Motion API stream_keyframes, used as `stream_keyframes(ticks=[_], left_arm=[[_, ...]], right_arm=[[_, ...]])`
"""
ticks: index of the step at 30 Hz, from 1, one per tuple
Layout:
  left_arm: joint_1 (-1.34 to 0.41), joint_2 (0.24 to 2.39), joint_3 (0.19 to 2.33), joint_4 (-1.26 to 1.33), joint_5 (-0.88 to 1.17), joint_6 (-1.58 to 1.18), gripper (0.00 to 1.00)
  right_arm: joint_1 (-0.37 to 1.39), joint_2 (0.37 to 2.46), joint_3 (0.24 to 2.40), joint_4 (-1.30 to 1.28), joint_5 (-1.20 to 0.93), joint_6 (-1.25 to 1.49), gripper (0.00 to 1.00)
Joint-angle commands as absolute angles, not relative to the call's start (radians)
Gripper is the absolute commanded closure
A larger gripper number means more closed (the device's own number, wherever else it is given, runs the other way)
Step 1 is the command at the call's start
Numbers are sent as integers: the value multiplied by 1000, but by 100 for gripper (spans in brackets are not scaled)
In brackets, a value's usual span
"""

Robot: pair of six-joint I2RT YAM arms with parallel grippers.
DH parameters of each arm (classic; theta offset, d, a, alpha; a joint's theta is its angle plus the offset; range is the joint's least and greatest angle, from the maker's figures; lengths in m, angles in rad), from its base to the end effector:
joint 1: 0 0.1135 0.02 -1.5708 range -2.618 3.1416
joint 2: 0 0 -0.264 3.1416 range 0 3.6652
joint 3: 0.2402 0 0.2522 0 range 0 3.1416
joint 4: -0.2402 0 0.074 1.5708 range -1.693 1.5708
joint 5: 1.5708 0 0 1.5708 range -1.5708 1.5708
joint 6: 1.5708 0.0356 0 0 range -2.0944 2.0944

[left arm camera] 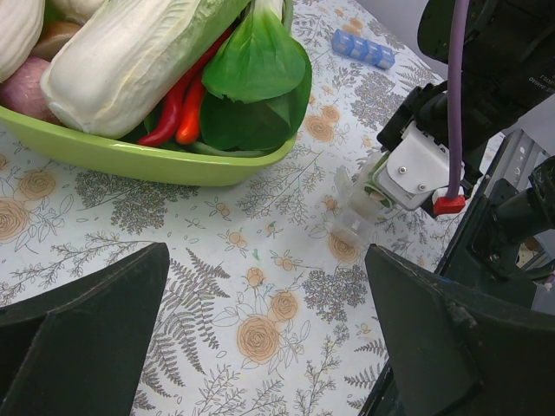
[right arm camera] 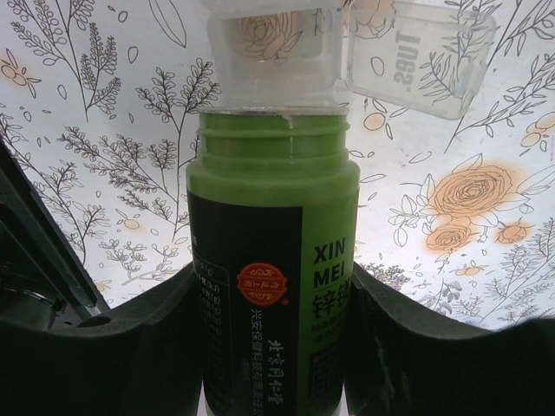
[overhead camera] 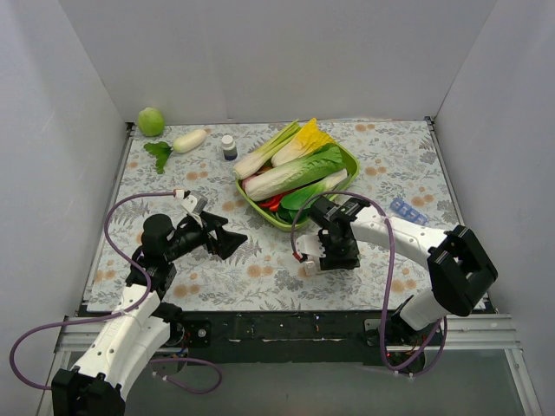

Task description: Sort the pills into containers

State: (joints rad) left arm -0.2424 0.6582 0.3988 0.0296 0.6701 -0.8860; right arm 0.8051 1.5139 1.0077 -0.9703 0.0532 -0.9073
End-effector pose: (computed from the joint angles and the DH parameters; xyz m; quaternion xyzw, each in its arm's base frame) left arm 0.1525 -0.0605 0.2469 -0.0402 0.7666 -0.5315 0.3581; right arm 0.1806 0.1851 0.2017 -0.7534 0.6553 -0.0289 0.0457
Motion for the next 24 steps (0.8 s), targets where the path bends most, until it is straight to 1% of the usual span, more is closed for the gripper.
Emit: stream_keyframes(ticks=[1,24], left_arm=[[-245,652,411,34,683,-871,2],[-245,650,411,34,684,-870,2]], right_arm=[[816,1517,1052,-1000,64,-925,99],[842,1531,1060,-997,94,-933,99]])
